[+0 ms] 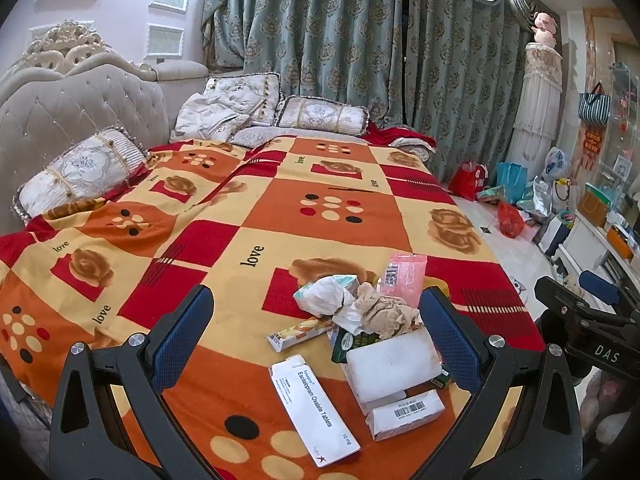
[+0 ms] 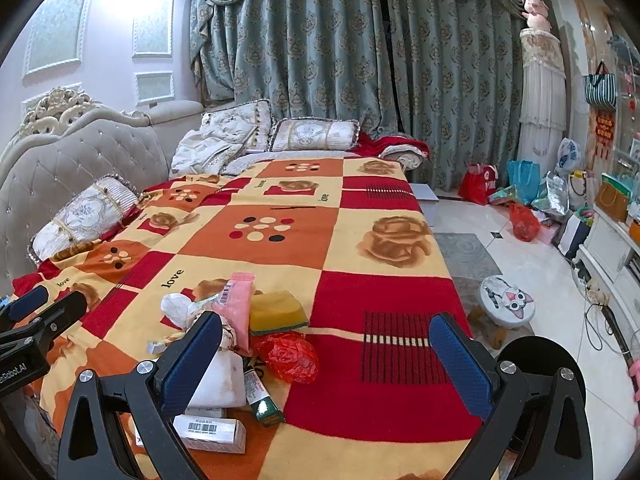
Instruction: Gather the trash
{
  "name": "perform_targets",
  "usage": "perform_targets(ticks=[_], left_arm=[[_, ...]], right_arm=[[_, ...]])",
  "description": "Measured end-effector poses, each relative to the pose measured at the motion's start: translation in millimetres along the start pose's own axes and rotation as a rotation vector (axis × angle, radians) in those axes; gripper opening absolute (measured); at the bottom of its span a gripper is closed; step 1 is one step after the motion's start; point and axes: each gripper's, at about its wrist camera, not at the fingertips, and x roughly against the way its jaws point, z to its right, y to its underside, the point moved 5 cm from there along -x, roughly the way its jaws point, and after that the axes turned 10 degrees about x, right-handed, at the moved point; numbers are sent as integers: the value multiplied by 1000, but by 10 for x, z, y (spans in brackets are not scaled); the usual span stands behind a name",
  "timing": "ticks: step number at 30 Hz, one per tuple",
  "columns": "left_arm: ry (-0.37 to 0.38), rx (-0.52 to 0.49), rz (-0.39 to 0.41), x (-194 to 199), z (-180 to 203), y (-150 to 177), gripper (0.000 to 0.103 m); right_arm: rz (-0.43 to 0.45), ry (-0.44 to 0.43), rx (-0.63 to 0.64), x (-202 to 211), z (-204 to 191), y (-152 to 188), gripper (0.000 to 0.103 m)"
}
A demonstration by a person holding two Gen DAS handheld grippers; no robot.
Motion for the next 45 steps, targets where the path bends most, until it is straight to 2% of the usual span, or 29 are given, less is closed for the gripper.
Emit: perform_targets(ticks=[45], left_arm=[[-17,8,-23,-56,8,10,102]], right_arm=[[-43,-25,4,-89,30,22,103]])
